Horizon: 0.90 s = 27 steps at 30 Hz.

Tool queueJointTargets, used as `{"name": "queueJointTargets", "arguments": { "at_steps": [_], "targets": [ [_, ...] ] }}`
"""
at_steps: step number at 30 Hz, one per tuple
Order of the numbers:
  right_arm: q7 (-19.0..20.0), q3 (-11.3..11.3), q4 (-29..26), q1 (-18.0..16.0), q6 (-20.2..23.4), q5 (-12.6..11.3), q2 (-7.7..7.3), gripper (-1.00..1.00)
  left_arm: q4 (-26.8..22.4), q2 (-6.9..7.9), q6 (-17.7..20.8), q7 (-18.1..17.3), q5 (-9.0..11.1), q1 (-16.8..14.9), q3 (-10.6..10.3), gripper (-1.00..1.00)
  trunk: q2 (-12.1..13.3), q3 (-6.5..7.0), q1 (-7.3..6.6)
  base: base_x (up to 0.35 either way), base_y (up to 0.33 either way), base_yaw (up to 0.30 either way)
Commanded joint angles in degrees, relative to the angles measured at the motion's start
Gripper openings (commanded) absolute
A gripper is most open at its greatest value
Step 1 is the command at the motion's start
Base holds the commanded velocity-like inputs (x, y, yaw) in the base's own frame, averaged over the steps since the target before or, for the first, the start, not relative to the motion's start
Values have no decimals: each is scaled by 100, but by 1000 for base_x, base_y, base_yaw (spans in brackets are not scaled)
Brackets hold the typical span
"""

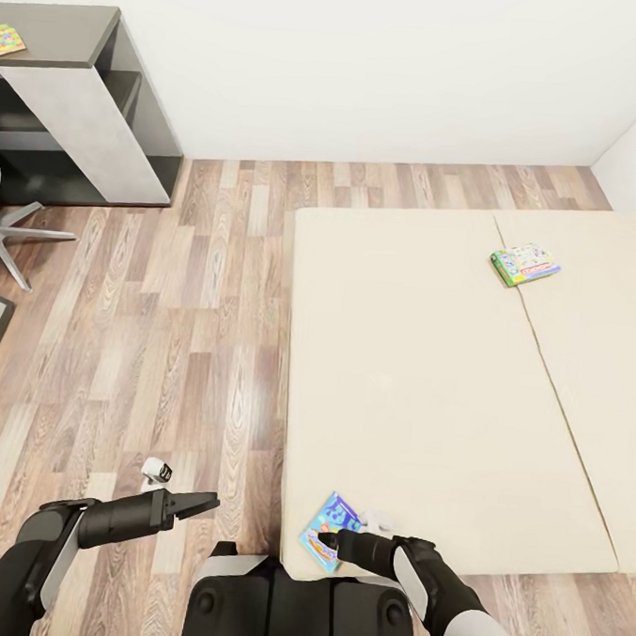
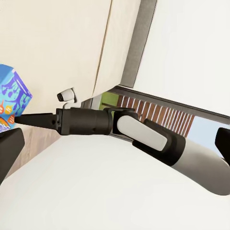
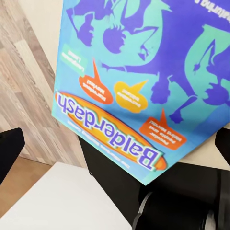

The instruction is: Put all the toys in the child's room - the three board games (two on the bed and one on the table), the two jigsaw puzzles on the table, and the tennis ball on the table - inside the toy box on the table in the child's room.

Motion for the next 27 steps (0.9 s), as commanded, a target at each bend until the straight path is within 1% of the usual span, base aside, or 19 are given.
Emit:
{"name": "queueJointTargets", "arguments": {
  "at_steps": [1, 27],
  "targets": [
    [-4, -4, -10, 0, 44, -43, 0, 100, -1, 3, 61, -20, 0, -1, 0, 100, -8, -6, 3, 0, 4, 0],
    [5, -4, -11, 0, 37, -49, 0, 100, -1, 9, 67, -26, 0, -1, 0, 100, -8, -6, 3, 0, 0, 0]
  ]
}}
